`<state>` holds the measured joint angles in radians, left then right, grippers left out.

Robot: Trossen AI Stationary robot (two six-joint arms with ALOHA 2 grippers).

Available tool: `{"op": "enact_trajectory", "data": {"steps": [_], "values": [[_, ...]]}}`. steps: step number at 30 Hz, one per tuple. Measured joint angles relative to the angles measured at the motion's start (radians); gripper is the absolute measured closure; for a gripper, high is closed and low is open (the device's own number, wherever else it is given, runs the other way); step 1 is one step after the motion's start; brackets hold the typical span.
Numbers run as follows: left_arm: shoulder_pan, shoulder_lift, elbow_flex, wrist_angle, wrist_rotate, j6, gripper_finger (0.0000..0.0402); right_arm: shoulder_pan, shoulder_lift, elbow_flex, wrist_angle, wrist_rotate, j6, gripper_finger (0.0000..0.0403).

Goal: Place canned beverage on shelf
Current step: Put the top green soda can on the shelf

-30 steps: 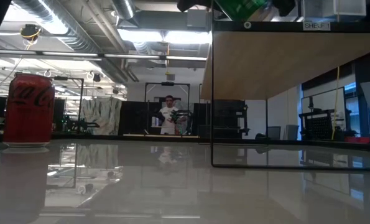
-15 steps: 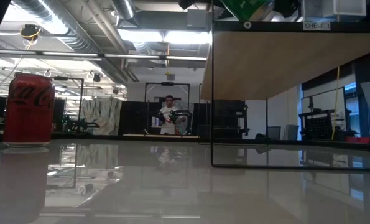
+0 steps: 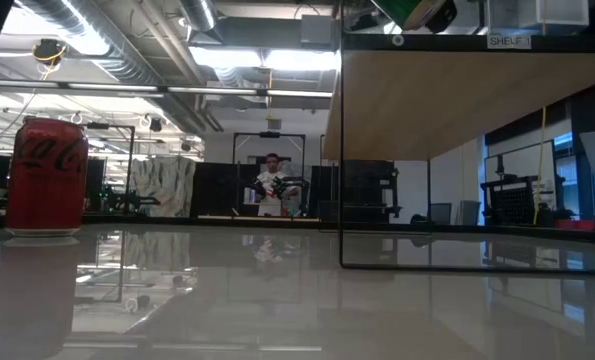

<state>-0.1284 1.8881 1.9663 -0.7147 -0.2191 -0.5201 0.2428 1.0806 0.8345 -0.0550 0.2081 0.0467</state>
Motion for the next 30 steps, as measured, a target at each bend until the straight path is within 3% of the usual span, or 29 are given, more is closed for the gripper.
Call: {"op": "enact_trajectory", "data": {"steps": [10, 19, 30], "values": [[0.000, 0.000, 0.000, -0.001, 0.000, 0.008, 0.0104, 0.000, 0.016, 0.000, 0.002, 0.001, 0.000, 0.0022], [0.000, 0.000, -0.001, -0.006, -0.004, 0.011, 0.0099, -0.001, 0.014, 0.000, 0.002, 0.000, 0.001, 0.0111], [-0.001, -0.002, 0.000, 0.044, -0.008, 0.056, 0.0098, -0.001, -0.073, -0.001, -0.029, -0.017, 0.002, 0.0111]]}}
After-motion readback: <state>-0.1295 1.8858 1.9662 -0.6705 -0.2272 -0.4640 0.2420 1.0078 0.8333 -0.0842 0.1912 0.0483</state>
